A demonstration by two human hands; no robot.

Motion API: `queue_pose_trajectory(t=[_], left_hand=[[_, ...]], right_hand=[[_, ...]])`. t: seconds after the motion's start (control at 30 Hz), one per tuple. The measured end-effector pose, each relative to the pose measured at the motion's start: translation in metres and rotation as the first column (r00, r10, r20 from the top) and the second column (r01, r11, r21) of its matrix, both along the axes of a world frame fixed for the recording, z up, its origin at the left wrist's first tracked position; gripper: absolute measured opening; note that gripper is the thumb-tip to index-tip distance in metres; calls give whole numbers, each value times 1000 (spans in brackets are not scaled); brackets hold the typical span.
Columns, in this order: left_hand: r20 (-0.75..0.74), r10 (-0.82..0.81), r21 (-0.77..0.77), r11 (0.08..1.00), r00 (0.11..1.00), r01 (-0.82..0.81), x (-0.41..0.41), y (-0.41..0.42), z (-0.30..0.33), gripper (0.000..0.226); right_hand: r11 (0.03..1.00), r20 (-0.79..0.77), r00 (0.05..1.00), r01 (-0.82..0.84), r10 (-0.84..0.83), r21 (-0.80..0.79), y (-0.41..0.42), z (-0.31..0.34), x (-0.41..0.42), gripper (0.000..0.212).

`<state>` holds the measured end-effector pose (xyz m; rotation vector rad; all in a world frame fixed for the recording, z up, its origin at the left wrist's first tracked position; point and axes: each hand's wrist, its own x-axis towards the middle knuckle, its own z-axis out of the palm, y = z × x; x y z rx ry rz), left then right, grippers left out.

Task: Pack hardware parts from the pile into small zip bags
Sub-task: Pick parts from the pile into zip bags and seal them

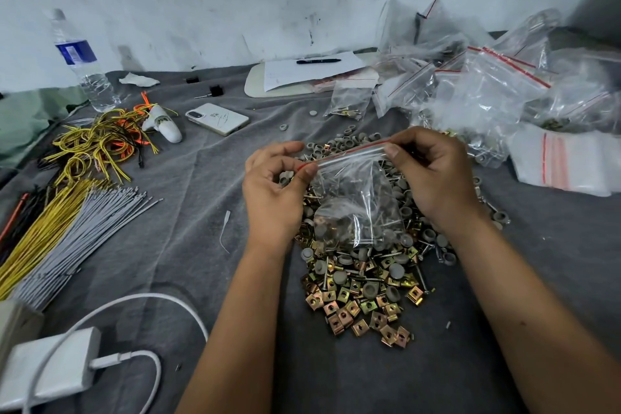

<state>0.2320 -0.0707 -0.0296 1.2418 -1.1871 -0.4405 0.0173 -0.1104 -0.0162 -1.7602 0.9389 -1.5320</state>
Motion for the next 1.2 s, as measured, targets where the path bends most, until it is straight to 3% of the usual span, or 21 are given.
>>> queue_pose_trajectory(t=[0.17, 0.27, 0.47, 0.63, 0.7, 0.77, 0.87, 1.0, 1.13, 1.2], left_hand=[[-216, -125, 46, 989, 968, 138, -1, 2, 0, 12], [-180, -146, 34, 987, 973, 155, -1, 2, 1, 10], [-128, -165, -58, 986, 978, 159, 2, 1, -1, 18], [-260, -217, 18, 973, 941, 230, -12, 8, 3, 6], [-303, -266, 116, 943, 915, 313, -19, 13, 7, 44], [-255, -325, 206, 902, 911, 380, -21, 17, 12, 66], [-186, -390, 255, 867, 902, 428, -32, 21, 23, 52], [-77, -291, 237, 924, 954, 301, -56, 10, 43, 9], [-73, -257, 151, 952, 964, 265, -107, -21, 59, 9], [-107, -257, 142, 952, 961, 270, -143, -46, 63, 12]], right_hand=[[998, 67, 997, -50, 47, 47, 0, 0, -2, 18], [996, 68, 996, -63, 59, 64, 1, 0, -3, 10], [995, 27, 996, -86, 84, 47, 2, 3, -1, 16], [999, 61, 998, -23, 21, 42, 1, 2, -1, 15], [998, 127, 992, -7, -2, 70, 2, 4, 0, 17], [995, 227, 973, 18, -41, 103, 1, 6, 1, 14], [991, 386, 919, 31, -79, 129, -1, 11, -10, 7], [976, 434, 877, 145, -204, 165, -10, 27, -30, 11], [959, 436, 855, 225, -280, 174, -22, 52, -71, 8], [936, 358, 870, 272, -339, 225, -26, 59, -101, 12]])
